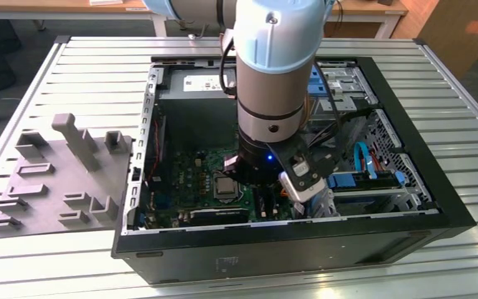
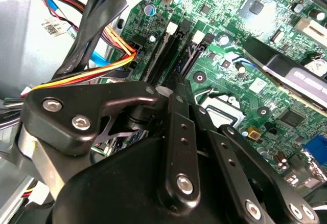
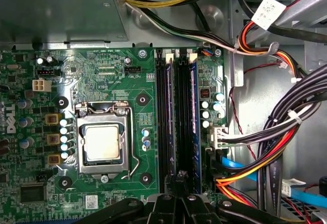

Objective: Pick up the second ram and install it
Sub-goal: 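Press down the second ram until it locks into place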

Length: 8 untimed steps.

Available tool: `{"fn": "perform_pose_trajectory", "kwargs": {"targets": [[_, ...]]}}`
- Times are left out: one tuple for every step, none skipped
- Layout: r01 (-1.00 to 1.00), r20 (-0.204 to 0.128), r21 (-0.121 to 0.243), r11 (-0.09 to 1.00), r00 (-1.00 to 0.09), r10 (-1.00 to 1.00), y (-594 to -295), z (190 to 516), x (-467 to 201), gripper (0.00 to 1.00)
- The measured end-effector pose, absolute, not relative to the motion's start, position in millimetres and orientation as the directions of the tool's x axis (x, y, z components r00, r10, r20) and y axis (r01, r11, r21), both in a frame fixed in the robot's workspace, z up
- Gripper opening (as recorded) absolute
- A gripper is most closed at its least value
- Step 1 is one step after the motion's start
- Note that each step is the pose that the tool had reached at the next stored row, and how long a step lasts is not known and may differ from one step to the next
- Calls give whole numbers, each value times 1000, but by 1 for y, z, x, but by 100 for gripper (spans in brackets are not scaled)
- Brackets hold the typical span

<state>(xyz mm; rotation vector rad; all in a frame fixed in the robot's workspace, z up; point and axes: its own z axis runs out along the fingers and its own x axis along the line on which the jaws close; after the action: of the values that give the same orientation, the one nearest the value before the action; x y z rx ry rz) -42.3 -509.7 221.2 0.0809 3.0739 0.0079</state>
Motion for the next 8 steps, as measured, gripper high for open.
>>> {"fn": "perform_pose_trajectory", "kwargs": {"targets": [[52,-66,6,999,-996,53,-510,221,-42,11],[52,-66,6,999,-996,53,-510,221,-42,11],[52,-66,6,999,-996,53,-510,221,-42,11],[52,-66,6,999,-996,53,-510,221,-42,11],[52,-66,6,999,-996,53,-510,221,-42,11],[52,-66,6,999,-996,53,-510,221,-42,11],[52,-66,6,999,-996,53,-510,220,-42,11],[52,-66,6,999,-996,53,-510,220,-42,11]]}}
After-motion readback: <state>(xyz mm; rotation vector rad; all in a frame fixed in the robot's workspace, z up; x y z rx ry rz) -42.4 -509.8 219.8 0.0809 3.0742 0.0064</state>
